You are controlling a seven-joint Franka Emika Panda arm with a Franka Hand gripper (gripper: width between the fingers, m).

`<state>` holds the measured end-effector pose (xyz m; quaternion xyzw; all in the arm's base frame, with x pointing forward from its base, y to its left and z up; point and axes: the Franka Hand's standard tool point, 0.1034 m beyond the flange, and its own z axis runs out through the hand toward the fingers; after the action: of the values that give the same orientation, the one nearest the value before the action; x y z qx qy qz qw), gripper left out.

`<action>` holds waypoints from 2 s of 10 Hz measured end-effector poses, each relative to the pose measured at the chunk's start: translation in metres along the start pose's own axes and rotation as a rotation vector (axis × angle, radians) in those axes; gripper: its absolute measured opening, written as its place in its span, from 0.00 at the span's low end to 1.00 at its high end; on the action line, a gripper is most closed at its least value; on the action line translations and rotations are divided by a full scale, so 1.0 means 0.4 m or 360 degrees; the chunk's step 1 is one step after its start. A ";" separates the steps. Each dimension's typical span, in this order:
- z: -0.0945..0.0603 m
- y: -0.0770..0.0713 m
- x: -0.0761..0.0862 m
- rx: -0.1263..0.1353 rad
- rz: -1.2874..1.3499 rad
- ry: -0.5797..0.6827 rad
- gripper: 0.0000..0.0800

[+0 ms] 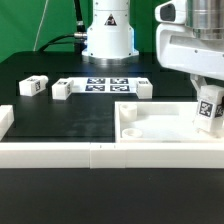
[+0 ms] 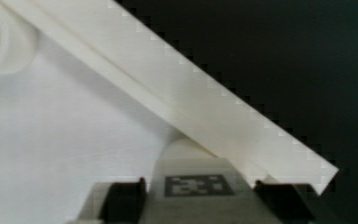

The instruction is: Assemble one leg

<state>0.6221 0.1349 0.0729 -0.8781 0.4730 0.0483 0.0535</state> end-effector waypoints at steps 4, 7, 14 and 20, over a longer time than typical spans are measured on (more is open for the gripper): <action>0.001 -0.003 -0.005 0.0016 0.0359 -0.0033 0.38; 0.001 -0.001 -0.001 0.0017 0.0045 -0.0029 0.59; -0.038 -0.023 0.012 -0.0089 -0.1317 0.0137 0.81; -0.036 -0.025 0.013 -0.0101 -0.1646 0.0127 0.67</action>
Offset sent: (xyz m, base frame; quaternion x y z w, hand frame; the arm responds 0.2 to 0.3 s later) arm 0.0000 0.0000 0.0000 0.0000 0.0000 0.1593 0.9872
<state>0.6336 0.1341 0.0869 -0.9994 -0.0228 -0.0037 0.0255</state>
